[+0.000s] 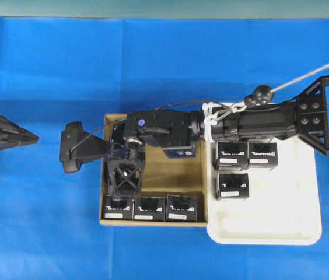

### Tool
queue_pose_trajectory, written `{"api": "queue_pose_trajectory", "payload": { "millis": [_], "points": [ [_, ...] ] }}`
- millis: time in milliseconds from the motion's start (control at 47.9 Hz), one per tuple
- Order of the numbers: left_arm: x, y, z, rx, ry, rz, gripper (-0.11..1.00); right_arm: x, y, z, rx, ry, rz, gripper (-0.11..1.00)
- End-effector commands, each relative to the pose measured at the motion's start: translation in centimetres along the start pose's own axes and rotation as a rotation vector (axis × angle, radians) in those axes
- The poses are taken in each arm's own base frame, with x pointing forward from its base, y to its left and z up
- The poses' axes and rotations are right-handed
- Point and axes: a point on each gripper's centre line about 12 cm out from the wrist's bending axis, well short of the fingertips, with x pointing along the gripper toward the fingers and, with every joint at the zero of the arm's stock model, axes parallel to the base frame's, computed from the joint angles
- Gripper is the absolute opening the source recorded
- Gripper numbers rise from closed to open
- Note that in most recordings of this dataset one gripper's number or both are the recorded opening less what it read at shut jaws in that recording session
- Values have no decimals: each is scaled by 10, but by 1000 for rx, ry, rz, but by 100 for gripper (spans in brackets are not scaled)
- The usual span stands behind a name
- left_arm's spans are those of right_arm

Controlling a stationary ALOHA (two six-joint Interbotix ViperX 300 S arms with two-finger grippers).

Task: Pick the box from inside the cardboard box.
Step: 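Lower the open right gripper onto the upper-left black cube and close, then lift the black cube out and carry it right over the white tray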

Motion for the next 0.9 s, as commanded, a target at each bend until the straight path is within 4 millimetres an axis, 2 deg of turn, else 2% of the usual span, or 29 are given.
{"api": "queue_pose_trajectory", "payload": {
  "millis": [0,355,481,585,878],
  "points": [
    [0,0,8,1,-17,-2,-6,1,2,1,-2,-14,-2,98],
    [0,-1,9,3,-18,-3,-6,0,2,0,4,-8,-1,92],
    [0,-1,9,1,-18,-4,-6,-6,3,1,3,-12,0,82],
    [0,-1,9,1,-20,-4,-6,-15,3,4,0,-24,-1,64],
    [0,-1,9,3,-20,-4,-6,-52,-4,11,3,-82,-11,64]
  ]
}}
